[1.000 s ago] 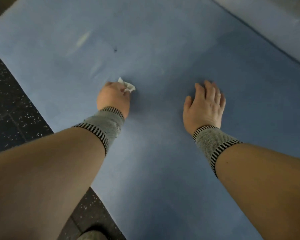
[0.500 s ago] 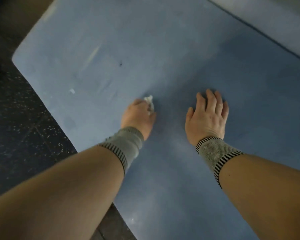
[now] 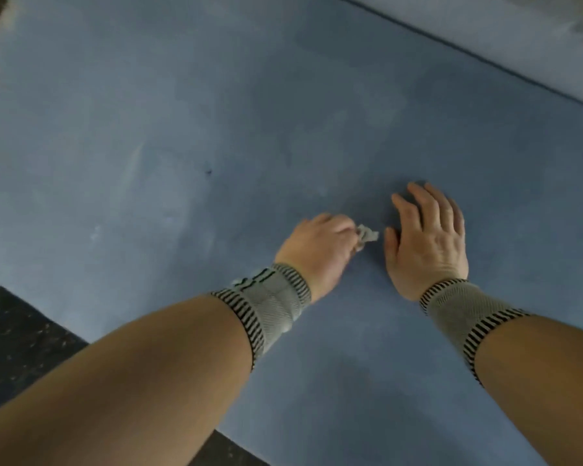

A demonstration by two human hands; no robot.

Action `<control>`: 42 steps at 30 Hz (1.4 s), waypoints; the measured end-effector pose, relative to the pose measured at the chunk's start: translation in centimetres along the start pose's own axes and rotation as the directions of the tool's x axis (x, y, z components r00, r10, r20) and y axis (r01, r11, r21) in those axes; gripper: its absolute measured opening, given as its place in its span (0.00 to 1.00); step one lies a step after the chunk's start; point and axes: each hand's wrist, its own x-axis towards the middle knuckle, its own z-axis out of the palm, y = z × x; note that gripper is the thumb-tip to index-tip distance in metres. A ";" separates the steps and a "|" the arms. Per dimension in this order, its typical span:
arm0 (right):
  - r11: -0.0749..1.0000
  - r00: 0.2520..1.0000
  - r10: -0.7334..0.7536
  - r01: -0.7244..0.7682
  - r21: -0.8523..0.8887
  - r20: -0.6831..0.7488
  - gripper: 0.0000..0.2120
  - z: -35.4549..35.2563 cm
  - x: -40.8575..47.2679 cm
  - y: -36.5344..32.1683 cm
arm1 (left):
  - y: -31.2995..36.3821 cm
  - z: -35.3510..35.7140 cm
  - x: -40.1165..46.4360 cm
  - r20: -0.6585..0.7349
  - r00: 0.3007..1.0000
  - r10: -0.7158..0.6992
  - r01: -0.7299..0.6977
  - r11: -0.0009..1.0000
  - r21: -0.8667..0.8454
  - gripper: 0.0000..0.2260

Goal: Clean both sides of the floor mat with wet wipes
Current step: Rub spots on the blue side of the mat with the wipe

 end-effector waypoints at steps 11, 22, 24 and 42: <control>0.997 0.999 0.031 -0.031 -0.065 0.008 0.24 -0.3 0.1 -0.5 | -1.5 -1.3 0.7 0.104 0.989 0.109 -0.108 0.994 -0.013 0.08; 0.999 0.999 0.041 -0.041 -0.035 -0.001 0.24 -0.4 0.2 -0.5 | -2.5 -3.3 2.4 0.062 0.977 0.203 -0.206 0.977 0.057 0.05; 0.999 0.999 0.042 -0.042 -0.026 -0.015 0.23 -0.5 0.6 -0.4 | -4.5 -4.1 4.9 -0.028 0.948 0.316 -0.311 0.943 0.118 0.09; 0.851 0.835 0.521 -0.492 0.186 -0.177 0.20 0.6 4.4 -2.0 | -6.0 -2.5 8.6 -0.341 0.932 -0.122 0.199 0.959 0.200 0.11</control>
